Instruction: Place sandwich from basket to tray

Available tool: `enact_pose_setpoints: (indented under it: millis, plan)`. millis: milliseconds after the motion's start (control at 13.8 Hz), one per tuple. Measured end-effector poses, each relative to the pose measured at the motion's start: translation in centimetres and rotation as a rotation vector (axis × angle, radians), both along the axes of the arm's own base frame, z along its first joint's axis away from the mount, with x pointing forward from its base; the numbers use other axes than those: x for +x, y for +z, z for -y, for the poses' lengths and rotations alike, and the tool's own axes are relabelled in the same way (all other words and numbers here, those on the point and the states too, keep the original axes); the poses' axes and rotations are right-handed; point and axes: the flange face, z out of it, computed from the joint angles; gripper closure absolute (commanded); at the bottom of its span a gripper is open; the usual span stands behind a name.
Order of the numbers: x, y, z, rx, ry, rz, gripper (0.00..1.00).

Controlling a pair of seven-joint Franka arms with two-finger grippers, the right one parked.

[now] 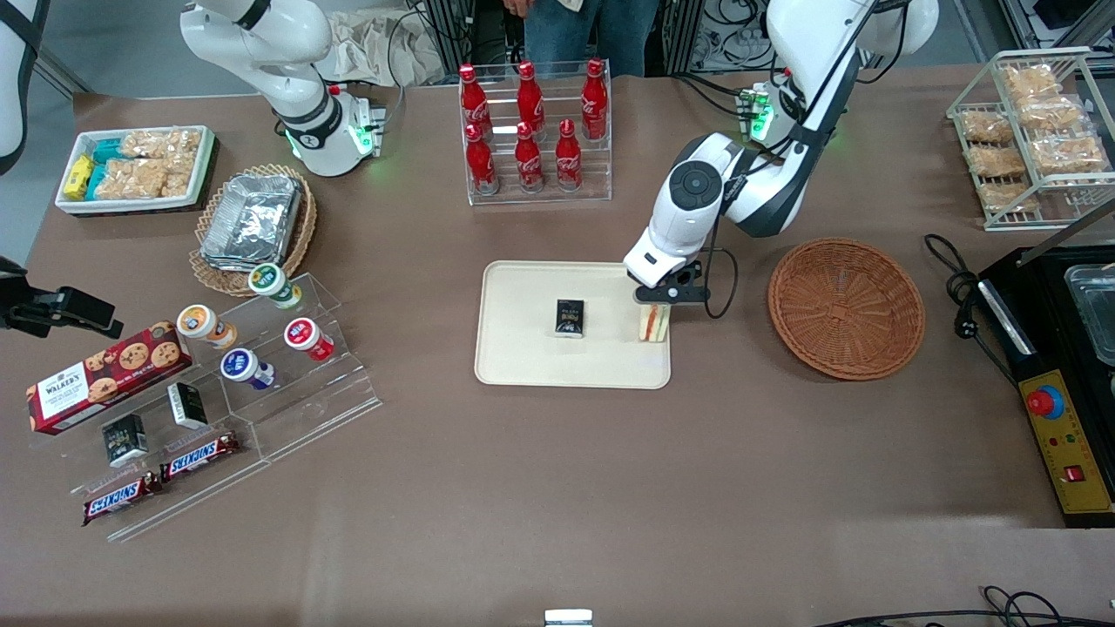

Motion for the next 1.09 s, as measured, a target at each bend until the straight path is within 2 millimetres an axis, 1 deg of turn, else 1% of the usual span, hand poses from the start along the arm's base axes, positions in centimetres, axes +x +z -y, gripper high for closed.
enact_pose_setpoints:
  millis: [145, 218, 290, 435, 508, 1089]
  plan:
    - [0.02, -0.32, 0.02, 0.001, 0.001, -0.002, 0.93]
    - [0.05, -0.40, 0.05, 0.000, 0.001, -0.003, 0.79]
    - [0.09, -0.42, 0.08, 0.000, 0.001, -0.002, 0.62]
    - [0.16, -0.40, 0.13, -0.001, 0.001, -0.001, 0.09]
    - [0.19, -0.38, 0.15, -0.002, 0.001, -0.001, 0.00]
    - [0.29, -0.44, 0.22, -0.002, 0.002, -0.001, 0.00]
